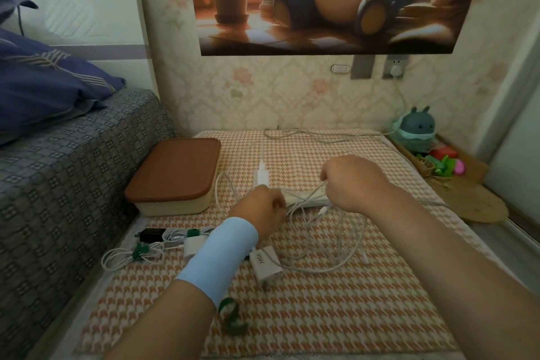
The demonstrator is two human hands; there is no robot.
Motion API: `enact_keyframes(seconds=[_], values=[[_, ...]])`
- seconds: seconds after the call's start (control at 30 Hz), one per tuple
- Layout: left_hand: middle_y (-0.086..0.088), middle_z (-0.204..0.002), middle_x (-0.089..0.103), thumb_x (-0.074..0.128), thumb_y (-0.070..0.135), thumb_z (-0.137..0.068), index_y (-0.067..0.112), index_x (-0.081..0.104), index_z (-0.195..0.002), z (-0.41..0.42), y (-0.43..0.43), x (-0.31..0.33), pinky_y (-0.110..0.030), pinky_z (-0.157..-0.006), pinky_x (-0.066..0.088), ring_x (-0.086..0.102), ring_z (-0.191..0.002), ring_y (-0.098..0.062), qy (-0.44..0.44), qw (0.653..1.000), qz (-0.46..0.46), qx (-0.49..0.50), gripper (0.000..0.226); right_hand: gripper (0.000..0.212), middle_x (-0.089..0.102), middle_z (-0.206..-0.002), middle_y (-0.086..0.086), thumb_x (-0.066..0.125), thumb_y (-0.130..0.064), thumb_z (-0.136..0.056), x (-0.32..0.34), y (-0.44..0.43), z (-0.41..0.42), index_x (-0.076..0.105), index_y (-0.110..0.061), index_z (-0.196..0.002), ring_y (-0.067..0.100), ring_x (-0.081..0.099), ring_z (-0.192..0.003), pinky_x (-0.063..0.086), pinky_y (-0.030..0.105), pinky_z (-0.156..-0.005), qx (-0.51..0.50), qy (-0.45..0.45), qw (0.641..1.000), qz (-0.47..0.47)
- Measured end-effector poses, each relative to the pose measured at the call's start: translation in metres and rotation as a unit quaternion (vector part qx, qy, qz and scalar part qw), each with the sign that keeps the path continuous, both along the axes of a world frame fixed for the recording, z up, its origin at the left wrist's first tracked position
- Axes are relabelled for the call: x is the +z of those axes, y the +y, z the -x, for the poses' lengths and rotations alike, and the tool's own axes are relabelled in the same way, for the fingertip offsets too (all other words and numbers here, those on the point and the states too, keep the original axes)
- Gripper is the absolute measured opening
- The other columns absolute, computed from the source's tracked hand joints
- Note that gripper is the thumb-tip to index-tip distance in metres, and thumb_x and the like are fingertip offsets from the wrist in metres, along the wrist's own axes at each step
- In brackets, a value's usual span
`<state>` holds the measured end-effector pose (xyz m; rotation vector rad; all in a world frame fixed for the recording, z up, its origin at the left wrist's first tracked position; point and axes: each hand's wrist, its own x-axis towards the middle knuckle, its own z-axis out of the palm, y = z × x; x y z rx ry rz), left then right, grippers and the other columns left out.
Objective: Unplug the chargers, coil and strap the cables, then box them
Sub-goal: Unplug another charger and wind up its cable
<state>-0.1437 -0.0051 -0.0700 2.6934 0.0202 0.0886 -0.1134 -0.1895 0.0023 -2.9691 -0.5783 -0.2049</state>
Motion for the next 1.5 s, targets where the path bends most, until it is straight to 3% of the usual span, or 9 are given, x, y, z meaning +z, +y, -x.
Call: enact_keyframes(seconds=[0.17,0.33,0.47,0.73,0.9,1.0,1.1,1.33,1.5], values=[[0.013,-0.108,0.062,0.059,0.029,-0.094,0.033,0.065,-0.100,0.006,-0.007,0.010,-0.036,-0.082,0.055,0.061,-0.088,-0.013,-0.029,0.999,0.035,-0.026,0.009,0.035,0.053,-0.054,-0.001,0.057,-0.039,-0.087,-0.007,0.002,0.001,0.060,-0.015,-0.061,0.020,0.047,-0.049,0.035,0.028,-0.049,0.007,0.092,0.995,-0.034],[0.009,-0.109,0.058,0.063,0.026,-0.094,0.028,0.065,-0.122,0.015,-0.022,0.011,-0.029,-0.080,0.044,0.058,-0.094,-0.016,0.034,0.991,0.065,-0.113,0.027,0.030,0.057,-0.056,0.002,0.070,-0.041,-0.091,-0.010,-0.003,-0.002,0.080,-0.015,-0.081,0.021,0.049,-0.053,0.038,0.032,-0.052,0.059,0.181,0.978,-0.087],[-0.001,-0.106,0.064,0.062,0.031,-0.095,0.021,0.073,-0.103,0.010,-0.025,0.000,-0.026,-0.079,0.042,0.059,-0.092,-0.021,0.072,0.989,0.026,-0.130,0.017,0.018,0.060,-0.052,-0.012,0.075,-0.033,-0.090,-0.012,-0.005,-0.001,0.078,-0.024,-0.076,0.007,0.049,-0.049,0.043,0.027,-0.050,0.131,0.284,0.941,-0.130],[0.005,-0.117,0.066,0.066,0.019,-0.089,0.031,0.075,-0.110,0.008,-0.007,-0.013,-0.033,-0.092,0.052,0.062,-0.098,-0.017,0.136,0.976,-0.061,-0.159,0.025,0.015,0.079,-0.092,-0.006,0.068,-0.021,-0.095,-0.021,-0.005,0.001,0.080,-0.018,-0.102,0.013,0.076,-0.087,0.061,0.030,-0.074,0.131,0.437,0.890,-0.001],[0.006,-0.103,0.069,0.050,0.007,-0.092,0.036,0.072,-0.076,0.004,0.022,-0.003,-0.034,-0.076,0.059,0.068,-0.085,-0.018,0.075,0.996,0.040,-0.009,0.040,0.033,0.077,-0.081,0.002,0.045,0.000,-0.093,-0.008,0.002,-0.023,0.074,-0.014,-0.083,0.021,0.074,-0.066,0.050,0.026,-0.051,0.066,0.220,0.942,-0.247],[-0.001,-0.092,0.068,0.046,0.007,-0.093,0.020,0.068,-0.076,-0.007,0.035,-0.006,-0.030,-0.067,0.054,0.065,-0.079,-0.020,0.079,0.995,-0.004,0.061,0.030,0.038,0.074,-0.097,-0.005,0.047,0.001,-0.092,-0.032,0.013,-0.047,0.073,-0.025,-0.080,0.013,0.068,-0.079,0.054,0.030,-0.066,0.062,0.121,0.972,-0.190],[-0.004,-0.071,0.054,0.052,0.020,-0.094,0.013,0.055,-0.070,-0.017,0.033,-0.016,-0.026,-0.051,0.041,0.050,-0.060,-0.018,0.143,0.983,-0.080,0.088,0.025,0.043,0.065,-0.129,-0.002,0.053,0.002,-0.093,-0.068,0.027,-0.066,0.070,-0.031,-0.115,0.019,0.062,-0.115,0.055,0.035,-0.090,0.065,0.133,0.986,-0.080],[-0.002,-0.090,0.064,0.064,0.029,-0.087,0.019,0.064,-0.106,-0.039,0.026,-0.027,-0.034,-0.071,0.056,0.064,-0.081,-0.023,0.132,0.976,-0.144,0.096,0.022,0.083,0.035,-0.161,0.004,0.065,-0.014,-0.089,-0.091,0.056,-0.097,0.026,-0.038,-0.158,0.031,0.050,-0.133,0.053,0.042,-0.099,0.095,0.220,0.968,0.071],[-0.008,-0.125,0.064,0.055,0.009,-0.094,0.022,0.057,-0.132,-0.049,0.040,-0.036,-0.039,-0.088,0.055,0.062,-0.107,-0.029,0.042,0.985,0.000,0.170,0.041,0.077,0.049,-0.151,0.002,0.076,-0.044,-0.084,-0.096,0.056,-0.102,0.042,-0.030,-0.152,0.028,0.052,-0.131,0.048,0.042,-0.104,0.083,0.169,0.982,0.026]])
